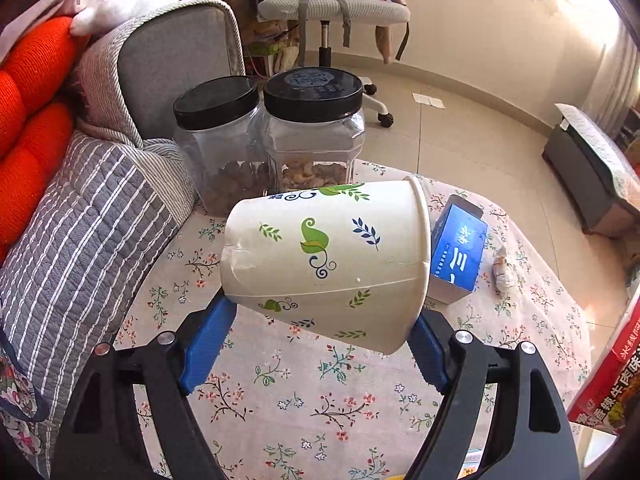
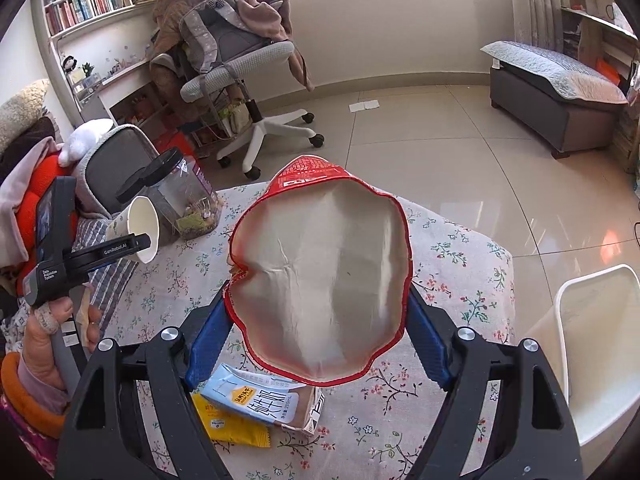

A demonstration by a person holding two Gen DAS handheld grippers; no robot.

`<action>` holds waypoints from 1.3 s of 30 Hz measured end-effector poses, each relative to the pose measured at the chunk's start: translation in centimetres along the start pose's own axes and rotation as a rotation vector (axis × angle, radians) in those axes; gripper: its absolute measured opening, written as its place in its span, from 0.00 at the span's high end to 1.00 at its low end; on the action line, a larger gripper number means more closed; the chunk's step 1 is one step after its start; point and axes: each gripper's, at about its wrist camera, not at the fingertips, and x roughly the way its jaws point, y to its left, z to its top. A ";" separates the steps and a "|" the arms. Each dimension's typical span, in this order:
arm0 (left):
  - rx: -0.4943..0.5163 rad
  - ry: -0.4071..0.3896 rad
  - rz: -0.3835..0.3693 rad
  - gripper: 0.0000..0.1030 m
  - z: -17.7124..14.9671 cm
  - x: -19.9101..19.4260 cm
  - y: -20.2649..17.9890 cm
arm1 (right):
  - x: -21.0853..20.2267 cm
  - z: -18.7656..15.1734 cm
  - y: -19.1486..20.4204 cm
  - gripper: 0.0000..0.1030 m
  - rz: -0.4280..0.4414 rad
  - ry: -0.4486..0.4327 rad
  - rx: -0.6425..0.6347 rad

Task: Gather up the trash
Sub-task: 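Carry the paper cup with the left gripper while the right gripper drops the noodle cup into the bin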

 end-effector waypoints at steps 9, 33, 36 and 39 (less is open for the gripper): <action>0.054 -0.040 -0.033 0.24 -1.9 -1.7 -4.1 | -2.9 0.0 -4.0 0.26 -0.049 -0.044 0.070; 0.173 -0.079 -0.209 0.24 -7.2 -8.0 -17.7 | -9.5 -1.3 -16.7 0.25 -0.342 -0.174 0.232; 0.196 -0.079 -0.225 0.24 -7.7 -8.5 -19.4 | -9.9 -1.8 -18.6 0.25 -0.385 -0.166 0.258; 0.223 -0.076 -0.248 0.24 -8.4 -9.0 -21.5 | -10.0 -2.2 -20.7 0.25 -0.434 -0.144 0.289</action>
